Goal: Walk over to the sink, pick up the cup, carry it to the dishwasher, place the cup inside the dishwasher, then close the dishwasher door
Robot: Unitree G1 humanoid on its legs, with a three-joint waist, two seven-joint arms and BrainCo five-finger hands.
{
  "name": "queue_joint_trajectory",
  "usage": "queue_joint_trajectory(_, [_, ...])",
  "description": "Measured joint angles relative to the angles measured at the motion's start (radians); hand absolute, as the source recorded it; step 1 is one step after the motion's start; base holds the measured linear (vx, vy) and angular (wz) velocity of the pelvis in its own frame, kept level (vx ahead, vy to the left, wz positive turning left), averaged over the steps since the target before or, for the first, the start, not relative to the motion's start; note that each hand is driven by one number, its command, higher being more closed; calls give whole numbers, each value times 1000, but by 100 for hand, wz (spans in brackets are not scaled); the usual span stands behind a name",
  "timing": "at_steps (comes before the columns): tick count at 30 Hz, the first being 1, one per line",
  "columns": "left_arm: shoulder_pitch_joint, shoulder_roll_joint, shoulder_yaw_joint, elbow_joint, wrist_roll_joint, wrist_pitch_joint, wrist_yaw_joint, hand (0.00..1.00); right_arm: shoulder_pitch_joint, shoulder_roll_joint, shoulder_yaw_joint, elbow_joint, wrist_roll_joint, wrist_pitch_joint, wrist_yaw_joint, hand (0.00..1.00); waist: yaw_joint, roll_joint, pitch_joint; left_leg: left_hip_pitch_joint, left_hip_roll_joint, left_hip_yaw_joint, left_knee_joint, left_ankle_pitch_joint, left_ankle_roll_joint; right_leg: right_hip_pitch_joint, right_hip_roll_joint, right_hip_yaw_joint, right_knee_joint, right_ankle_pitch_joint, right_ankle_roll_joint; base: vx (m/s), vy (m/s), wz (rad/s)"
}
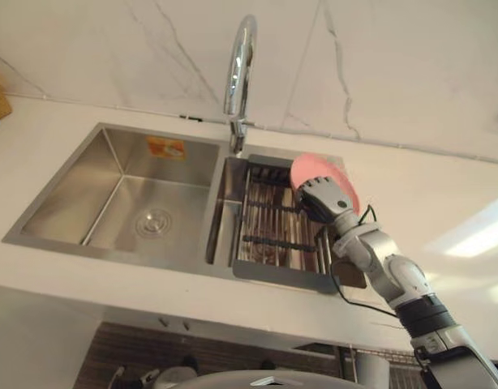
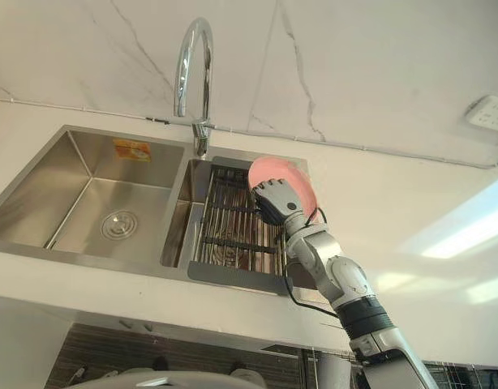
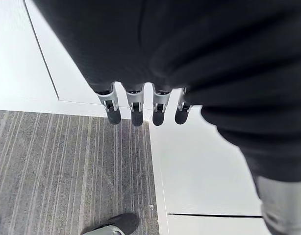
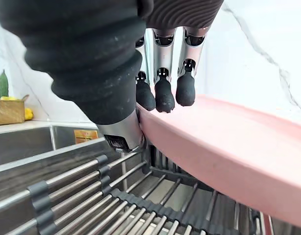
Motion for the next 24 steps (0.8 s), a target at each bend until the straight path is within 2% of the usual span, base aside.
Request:
queue_joint_trajectory(8, [2, 0, -4, 1, 0, -1, 0, 0, 12, -1, -5, -73, 76, -44, 56, 100, -1, 1, -1, 2, 0, 6, 0, 0, 0, -1, 0, 8, 3, 0, 0, -16, -3, -2])
queue_joint_trajectory(24, [2, -1, -4, 9, -1, -1, 2, 0, 13, -1, -2, -185, 155, -57, 71, 100, -1, 1, -2, 3, 1, 4, 0, 1, 1, 0, 0, 6, 3, 1, 1, 0, 0, 0])
